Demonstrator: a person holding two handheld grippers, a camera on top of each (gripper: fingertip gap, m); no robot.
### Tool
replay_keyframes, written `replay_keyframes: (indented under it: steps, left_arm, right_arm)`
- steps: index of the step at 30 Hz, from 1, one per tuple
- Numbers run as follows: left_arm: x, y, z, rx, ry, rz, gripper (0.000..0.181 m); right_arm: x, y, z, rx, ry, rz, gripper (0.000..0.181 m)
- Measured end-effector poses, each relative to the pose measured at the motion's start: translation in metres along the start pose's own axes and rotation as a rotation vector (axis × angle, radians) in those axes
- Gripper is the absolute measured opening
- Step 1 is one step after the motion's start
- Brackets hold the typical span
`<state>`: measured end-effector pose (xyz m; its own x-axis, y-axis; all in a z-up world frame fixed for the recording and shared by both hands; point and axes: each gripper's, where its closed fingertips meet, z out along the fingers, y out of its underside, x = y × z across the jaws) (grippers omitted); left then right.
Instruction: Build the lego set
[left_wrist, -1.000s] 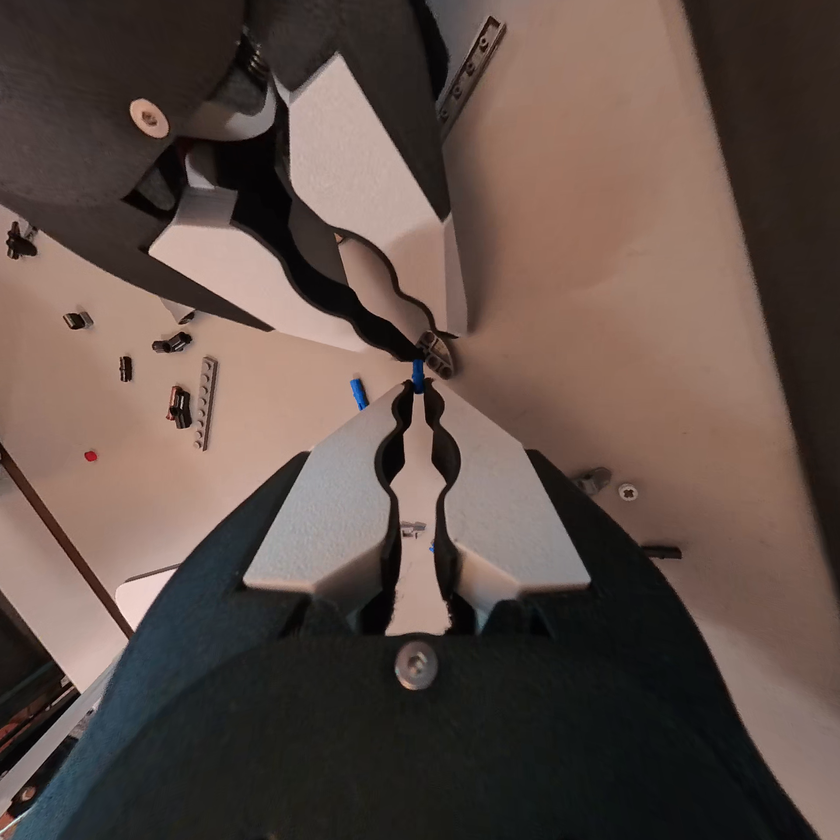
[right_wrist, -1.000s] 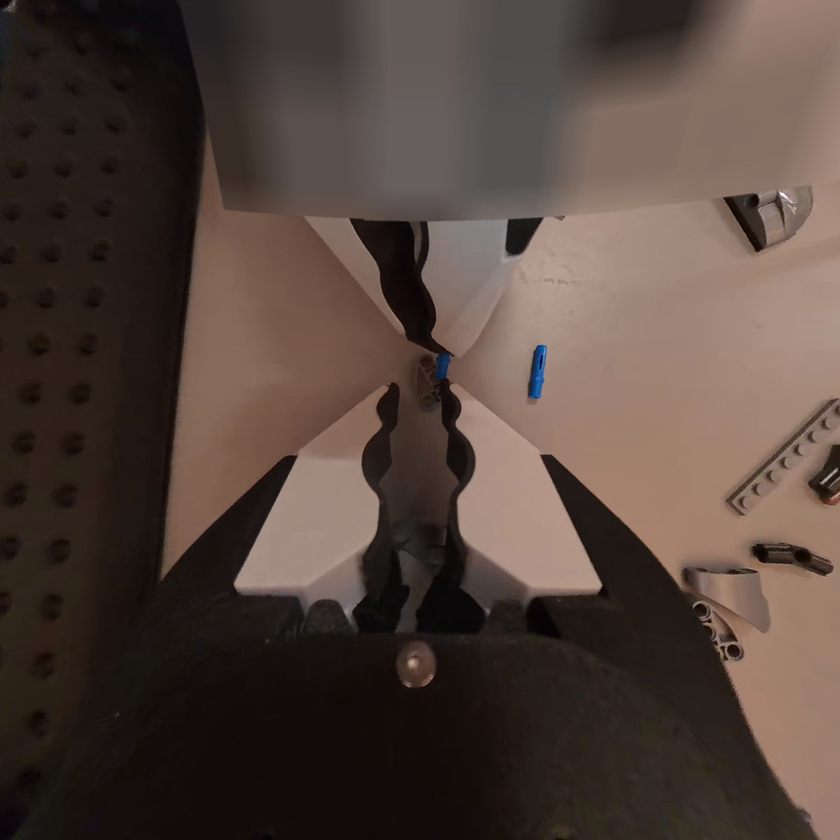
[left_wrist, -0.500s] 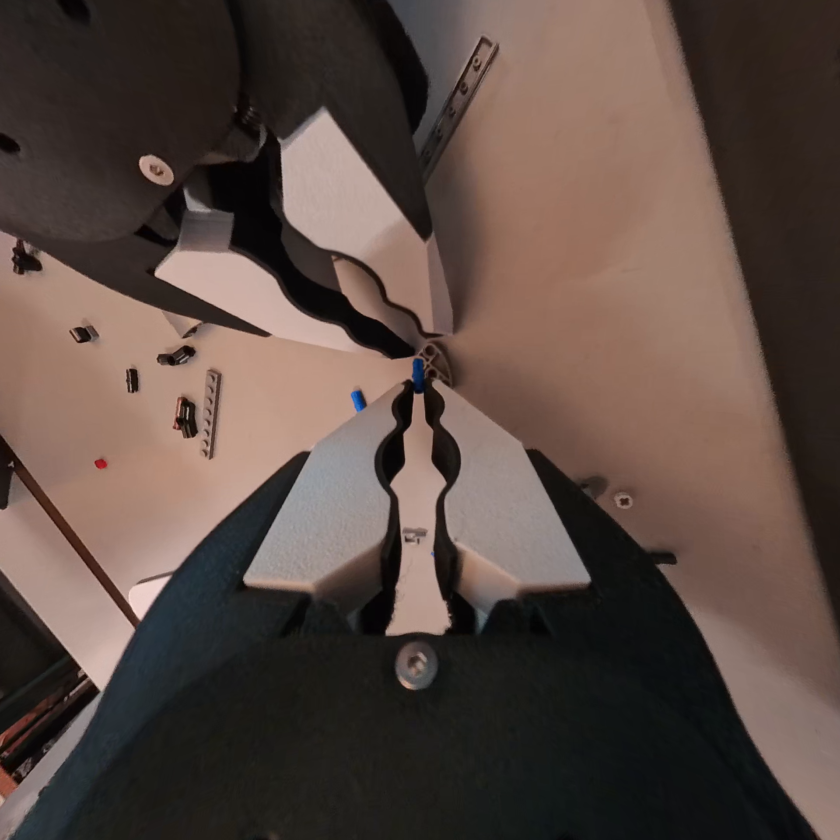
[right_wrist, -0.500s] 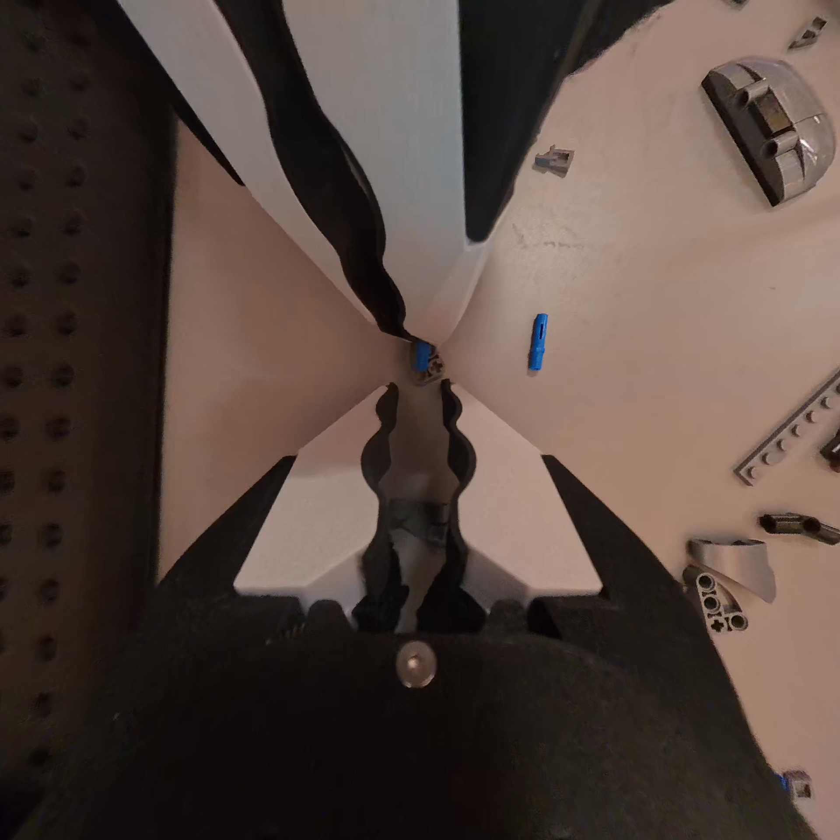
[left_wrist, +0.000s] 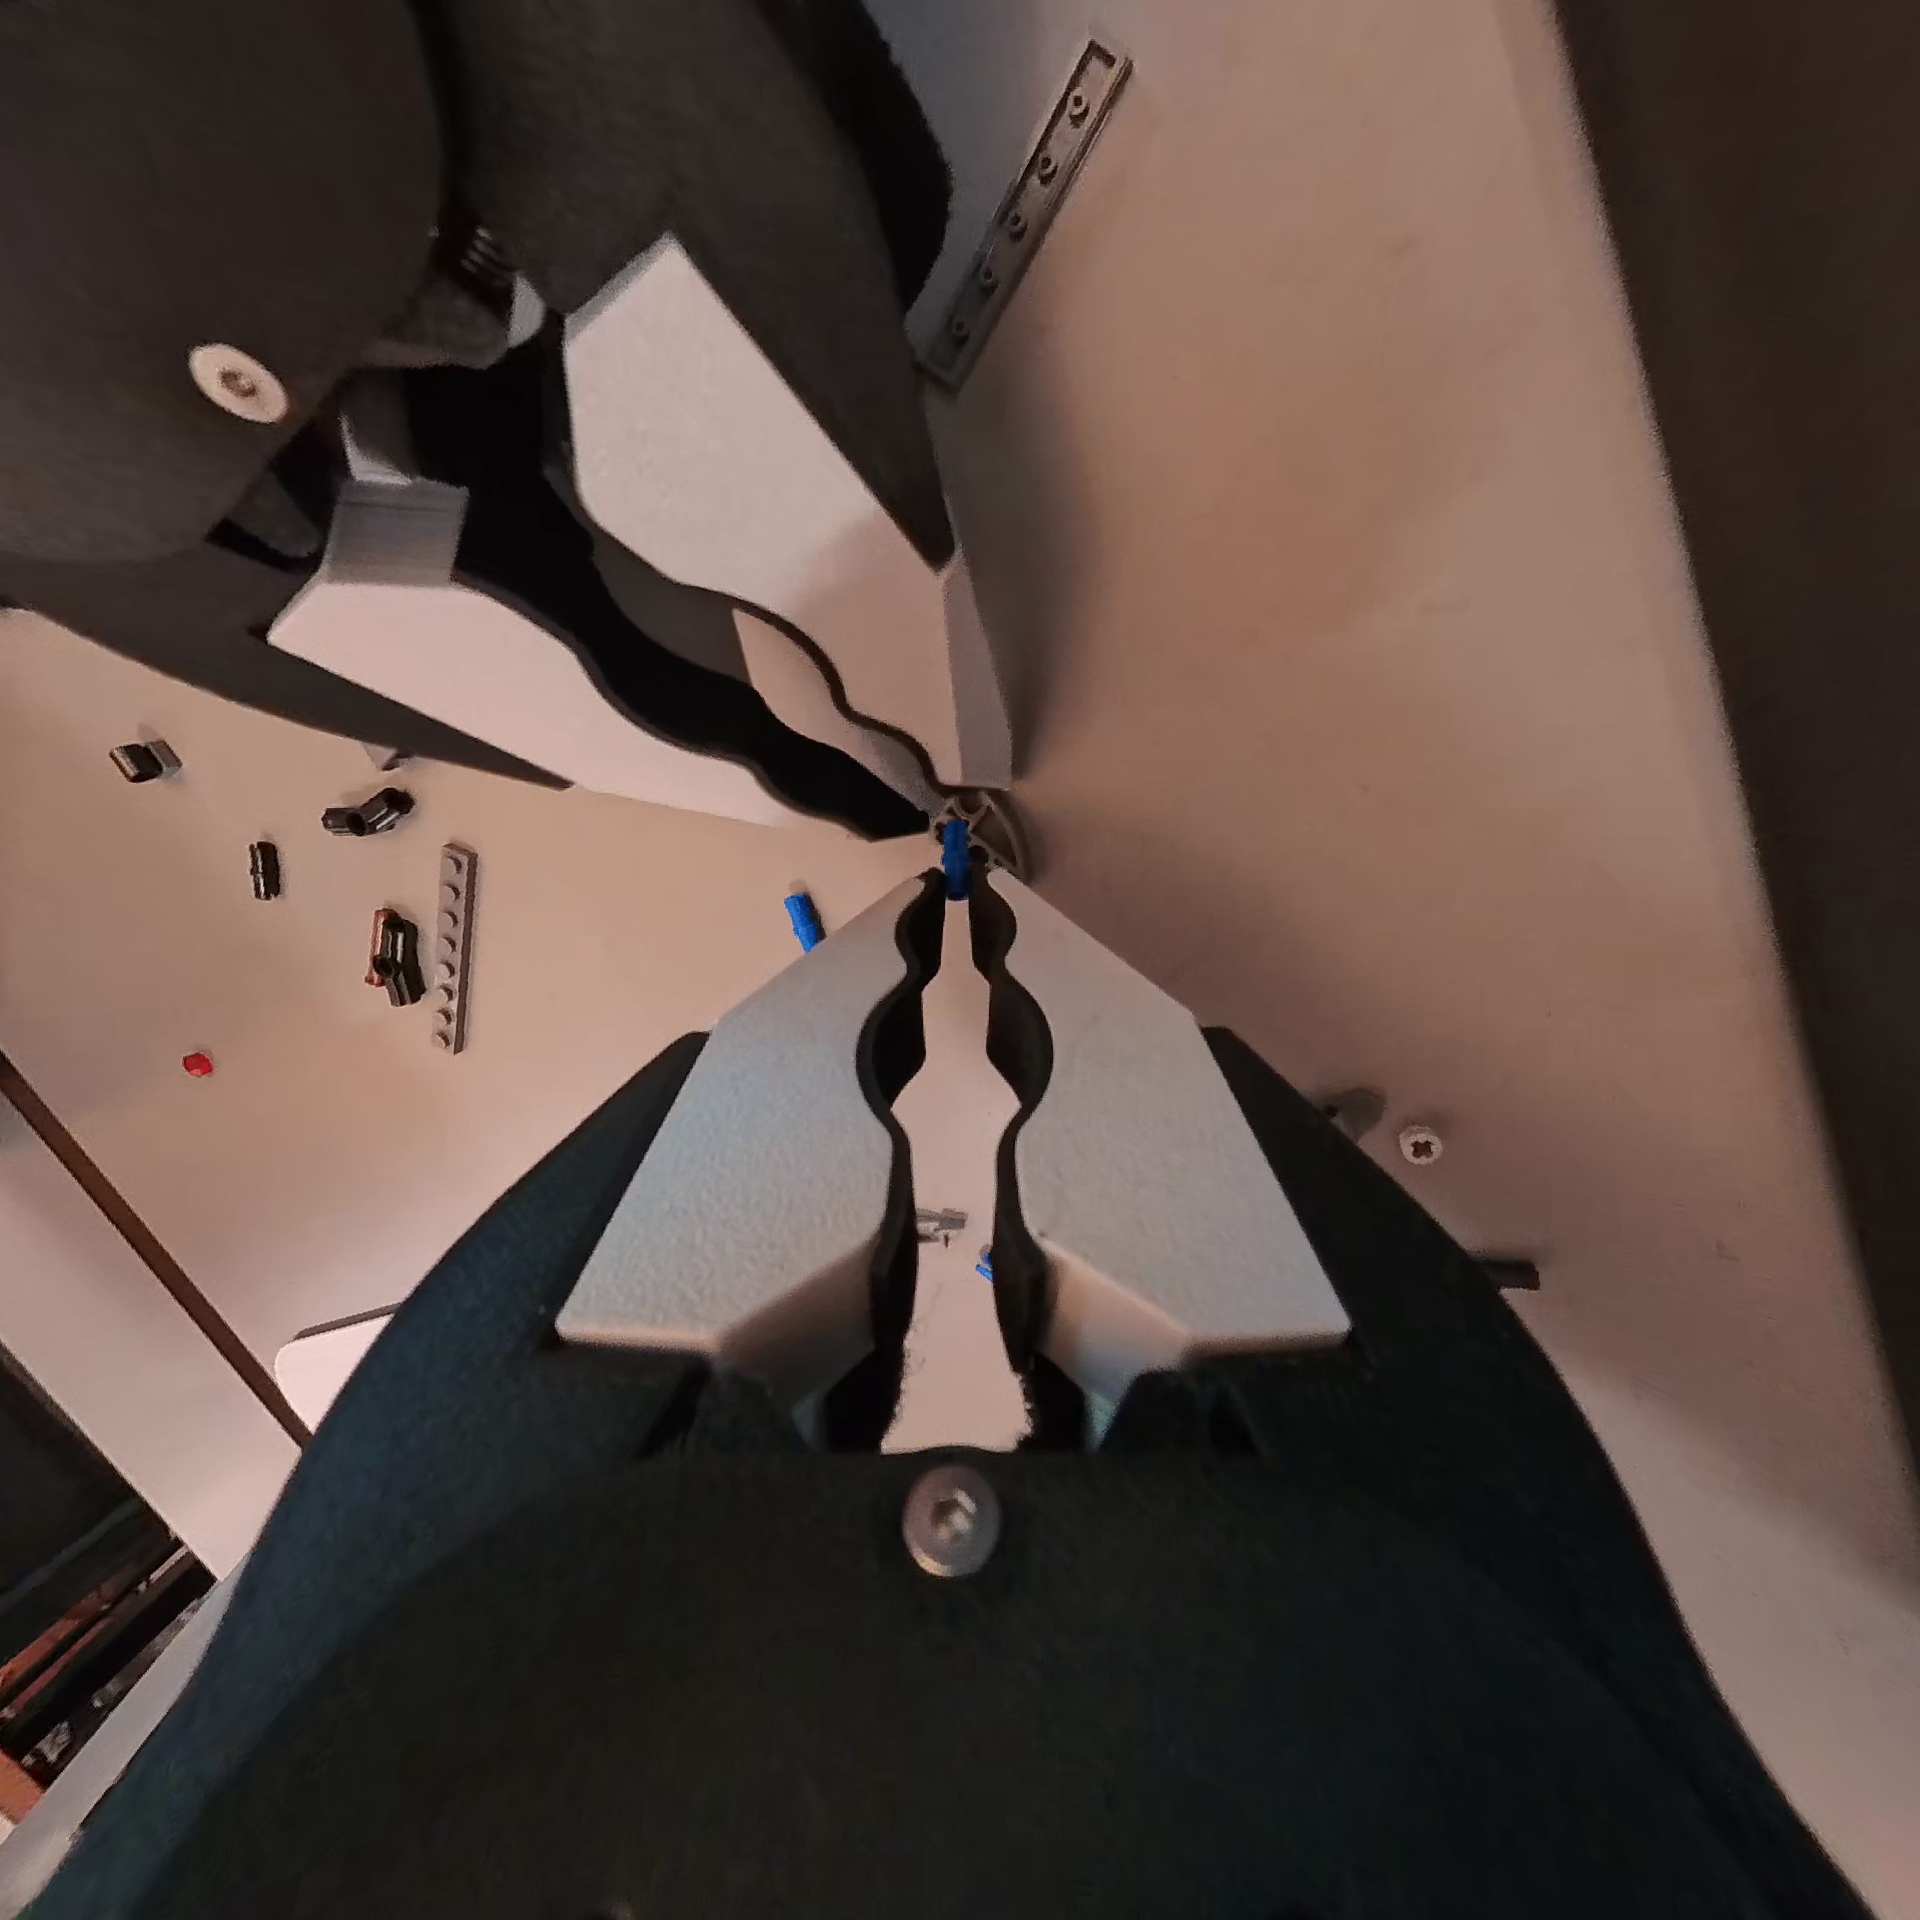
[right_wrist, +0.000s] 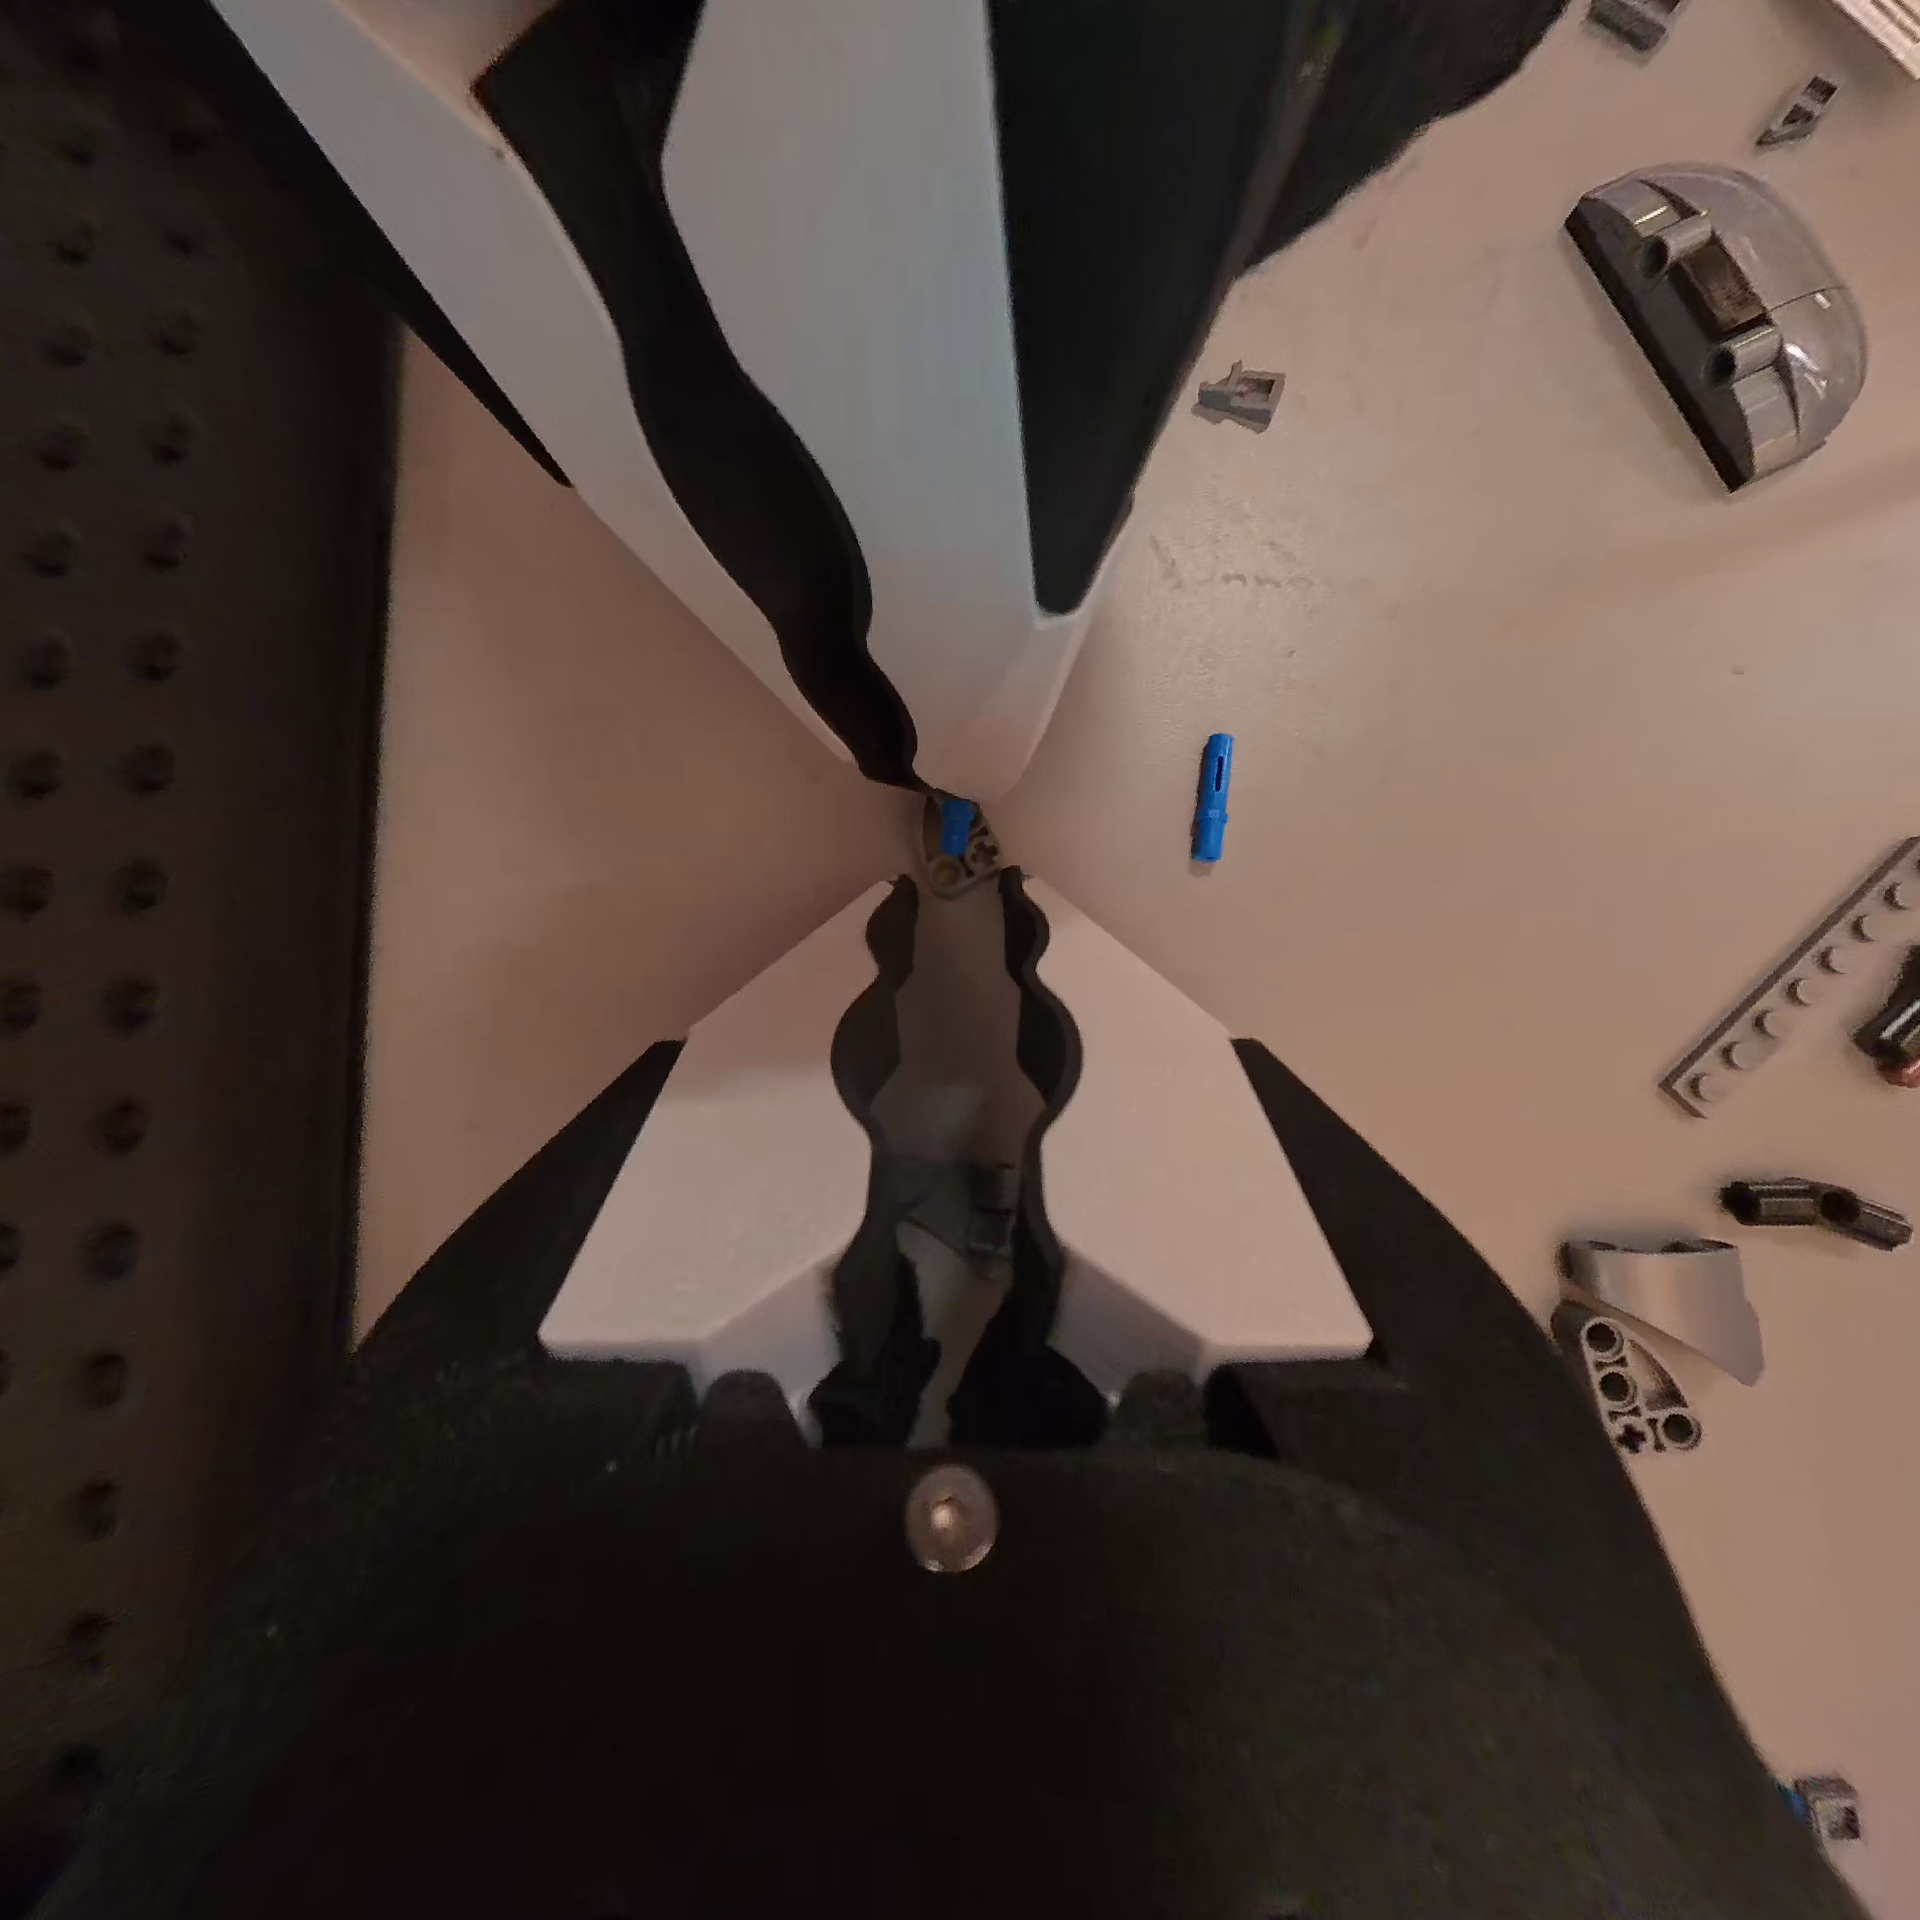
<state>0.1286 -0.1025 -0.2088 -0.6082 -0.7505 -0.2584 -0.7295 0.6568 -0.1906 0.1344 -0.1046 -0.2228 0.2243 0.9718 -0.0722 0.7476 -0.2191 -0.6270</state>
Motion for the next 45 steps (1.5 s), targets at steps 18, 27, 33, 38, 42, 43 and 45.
replay_keyframes:
  steps: [18, 27, 33, 38, 42, 43, 45]
  left_arm:
    - [-0.003, 0.004, 0.005, -0.046, -0.005, 0.001, 0.002]
    - [-0.01, 0.003, -0.007, 0.008, -0.032, -0.027, 0.002]
    - [-0.01, -0.004, -0.01, 0.041, -0.043, -0.015, 0.002]
    - [-0.013, -0.005, -0.013, 0.05, -0.068, -0.009, 0.002]
    - [-0.025, -0.006, -0.021, 0.07, -0.139, -0.015, 0.002]
    - [-0.029, -0.006, -0.024, 0.078, -0.161, -0.018, 0.002]
    - [-0.037, -0.007, -0.03, 0.094, -0.212, -0.029, 0.003]
  right_arm:
    - [0.006, -0.003, -0.002, 0.032, 0.011, 0.038, 0.008]
    - [0.006, -0.013, -0.008, 0.096, 0.001, 0.048, 0.009]
    - [0.004, -0.016, -0.007, 0.108, -0.01, 0.047, 0.007]
    - [0.004, -0.017, -0.01, 0.125, -0.025, 0.065, 0.003]
    - [0.01, -0.022, -0.019, 0.183, -0.022, 0.113, 0.002]
    - [0.012, -0.024, -0.022, 0.206, -0.025, 0.13, 0.002]
    - [0.016, -0.029, -0.03, 0.259, -0.028, 0.166, 0.002]
